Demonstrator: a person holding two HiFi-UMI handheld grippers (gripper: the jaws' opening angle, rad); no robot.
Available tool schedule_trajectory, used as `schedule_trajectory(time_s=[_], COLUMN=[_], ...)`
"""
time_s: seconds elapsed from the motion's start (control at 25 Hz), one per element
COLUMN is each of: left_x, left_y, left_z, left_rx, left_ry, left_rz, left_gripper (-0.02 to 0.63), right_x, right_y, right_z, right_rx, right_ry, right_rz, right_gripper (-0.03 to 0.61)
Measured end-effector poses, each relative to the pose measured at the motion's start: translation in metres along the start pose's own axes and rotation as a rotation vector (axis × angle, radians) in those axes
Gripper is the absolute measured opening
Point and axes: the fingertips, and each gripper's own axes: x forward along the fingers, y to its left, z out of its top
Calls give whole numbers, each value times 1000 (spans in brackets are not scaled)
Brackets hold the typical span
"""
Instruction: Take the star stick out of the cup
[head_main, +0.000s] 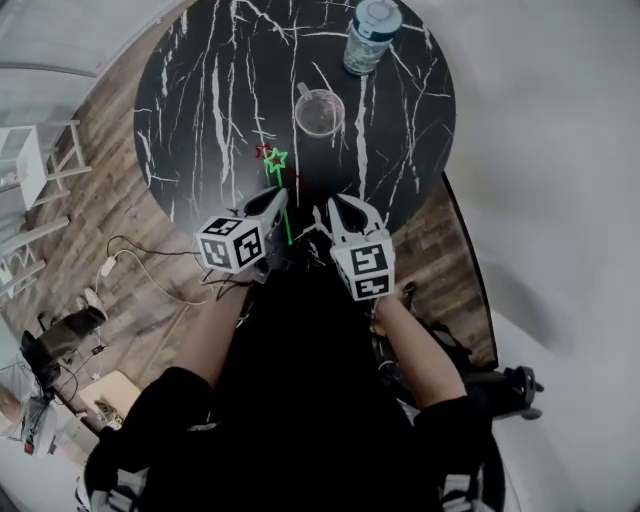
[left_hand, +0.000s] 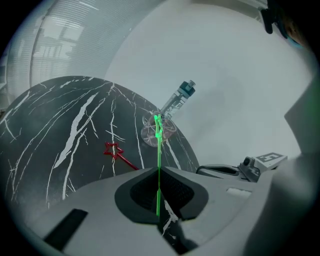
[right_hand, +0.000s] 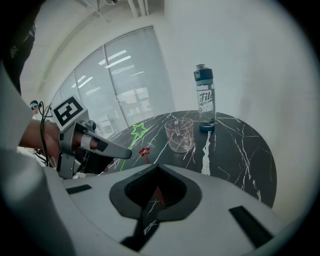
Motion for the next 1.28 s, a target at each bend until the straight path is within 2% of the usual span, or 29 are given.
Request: schedule_trajectory(time_s=[0.76, 1.28], left_x=[28, 36], left_y=[30, 38], left_z=[-5, -9], left_rx=[36, 44], left_ry=[88, 126], left_rz=[123, 161], left_gripper=[8, 8], right_x=[24, 34], right_y=[-14, -20], right_z=[1, 12], right_rx=[2, -34], right_ry=[36, 43], right_rz=[61, 91], right_gripper=[-3, -3])
